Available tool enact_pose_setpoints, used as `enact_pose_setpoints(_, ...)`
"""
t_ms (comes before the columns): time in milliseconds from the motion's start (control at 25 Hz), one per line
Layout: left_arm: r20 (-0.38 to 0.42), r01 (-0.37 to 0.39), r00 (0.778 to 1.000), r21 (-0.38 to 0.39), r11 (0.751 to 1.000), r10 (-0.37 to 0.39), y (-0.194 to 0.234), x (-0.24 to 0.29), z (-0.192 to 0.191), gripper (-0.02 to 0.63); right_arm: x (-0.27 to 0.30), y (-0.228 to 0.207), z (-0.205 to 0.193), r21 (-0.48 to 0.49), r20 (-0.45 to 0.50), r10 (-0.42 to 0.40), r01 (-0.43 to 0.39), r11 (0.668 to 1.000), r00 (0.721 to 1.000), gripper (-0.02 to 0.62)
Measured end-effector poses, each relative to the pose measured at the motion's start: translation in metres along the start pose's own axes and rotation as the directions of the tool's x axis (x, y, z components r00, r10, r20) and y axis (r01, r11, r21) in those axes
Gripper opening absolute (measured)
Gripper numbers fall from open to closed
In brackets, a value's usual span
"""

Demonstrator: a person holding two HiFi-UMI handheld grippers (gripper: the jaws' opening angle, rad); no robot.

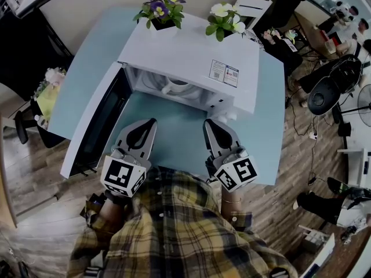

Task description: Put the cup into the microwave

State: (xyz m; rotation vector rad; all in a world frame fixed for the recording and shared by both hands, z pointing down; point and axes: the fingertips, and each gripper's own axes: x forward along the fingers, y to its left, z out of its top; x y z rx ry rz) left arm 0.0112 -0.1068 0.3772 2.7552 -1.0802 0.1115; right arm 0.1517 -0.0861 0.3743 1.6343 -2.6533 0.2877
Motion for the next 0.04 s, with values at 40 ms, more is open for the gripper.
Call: enact_pose_setpoints(40,0.001,0.003,1.0,0.001,1.0,-0.003,0.0,0.0008,0.0004,-0.009,0.0007,-0.0004,-0.0001,0.0,-0.001,0.0,0.0,1.0,1.0,0.002)
